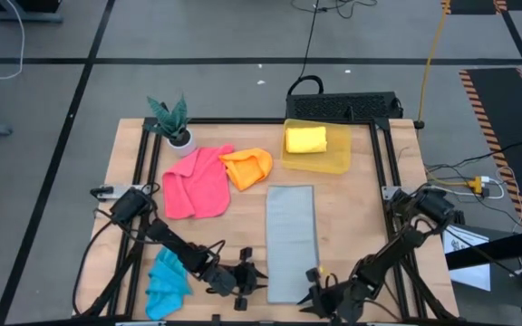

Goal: Fold microfiber towels
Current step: Fold the gray kitchen towel

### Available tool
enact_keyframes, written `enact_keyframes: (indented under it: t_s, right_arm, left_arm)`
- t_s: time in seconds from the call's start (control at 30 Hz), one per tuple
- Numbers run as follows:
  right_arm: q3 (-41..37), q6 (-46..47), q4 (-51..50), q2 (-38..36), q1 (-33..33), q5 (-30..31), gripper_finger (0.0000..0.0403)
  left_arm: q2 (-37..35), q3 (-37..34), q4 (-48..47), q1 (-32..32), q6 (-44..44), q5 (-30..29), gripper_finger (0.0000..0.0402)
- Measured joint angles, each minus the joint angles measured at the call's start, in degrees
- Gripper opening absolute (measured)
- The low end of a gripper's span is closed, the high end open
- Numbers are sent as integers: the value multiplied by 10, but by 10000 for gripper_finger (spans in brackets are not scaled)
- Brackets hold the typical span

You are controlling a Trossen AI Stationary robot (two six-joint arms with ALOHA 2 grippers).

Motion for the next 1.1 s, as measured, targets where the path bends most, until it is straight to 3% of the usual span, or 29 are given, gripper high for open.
enact_keyframes:
  t_s: [0.13, 0.3, 0.47, 0.73, 1.1]
  right_arm:
    - [21, -7, -25, 25, -7, 2, 118]
    - [28, 21, -88, 33, -16, 2, 127]
    - [29, 29, -112, 32, -21, 1, 98]
    - [28, 35, -114, 26, -21, -7, 8]
    - [27, 65, -90, -31, -41, -87, 5]
  left_arm:
    - [0, 0, 0, 5, 0, 2, 110]
    - [0, 0, 0, 11, 0, 4, 110]
    - [0, 0, 0, 13, -2, 5, 110]
    - [-9, 0, 5, 11, 0, 4, 110]
    - [-3, 0, -13, 39, -4, 39, 110]
